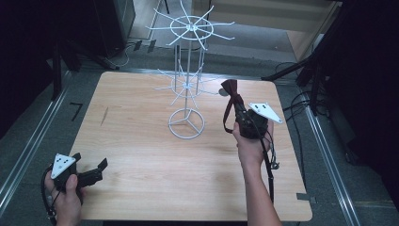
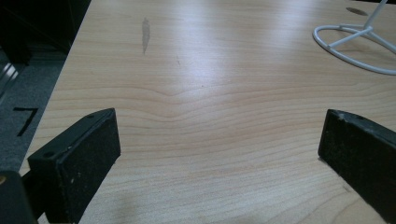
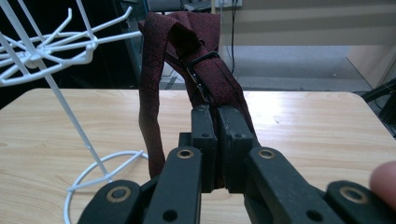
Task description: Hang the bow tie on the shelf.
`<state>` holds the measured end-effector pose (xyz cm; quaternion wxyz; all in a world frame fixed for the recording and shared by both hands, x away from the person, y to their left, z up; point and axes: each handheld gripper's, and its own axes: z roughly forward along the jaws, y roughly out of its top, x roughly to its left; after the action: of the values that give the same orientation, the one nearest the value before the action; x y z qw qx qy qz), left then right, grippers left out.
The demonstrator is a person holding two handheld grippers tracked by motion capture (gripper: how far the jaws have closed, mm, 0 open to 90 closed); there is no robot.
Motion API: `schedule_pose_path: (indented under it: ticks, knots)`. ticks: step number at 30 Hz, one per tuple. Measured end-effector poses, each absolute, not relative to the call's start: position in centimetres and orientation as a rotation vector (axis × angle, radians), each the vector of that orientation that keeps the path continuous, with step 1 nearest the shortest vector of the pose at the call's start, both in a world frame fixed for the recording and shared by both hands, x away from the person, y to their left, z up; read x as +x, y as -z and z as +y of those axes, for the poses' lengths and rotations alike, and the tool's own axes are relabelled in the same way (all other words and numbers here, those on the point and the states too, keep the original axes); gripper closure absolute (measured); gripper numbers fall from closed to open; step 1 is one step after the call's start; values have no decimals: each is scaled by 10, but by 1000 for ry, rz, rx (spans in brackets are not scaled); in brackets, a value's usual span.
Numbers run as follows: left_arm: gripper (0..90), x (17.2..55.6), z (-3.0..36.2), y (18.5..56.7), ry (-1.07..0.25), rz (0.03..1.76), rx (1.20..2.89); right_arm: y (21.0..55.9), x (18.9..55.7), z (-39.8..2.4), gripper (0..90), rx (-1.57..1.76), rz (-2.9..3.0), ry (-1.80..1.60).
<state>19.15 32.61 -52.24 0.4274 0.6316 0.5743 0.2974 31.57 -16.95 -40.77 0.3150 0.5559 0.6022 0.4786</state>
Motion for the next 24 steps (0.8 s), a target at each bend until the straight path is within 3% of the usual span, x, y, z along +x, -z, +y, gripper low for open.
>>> schedule_pose_path:
  ticks: [24]
  knots:
    - [0, 192, 327, 522, -728, 1435, 1578, 394, 324, -138, 868, 1412, 1628, -1250]
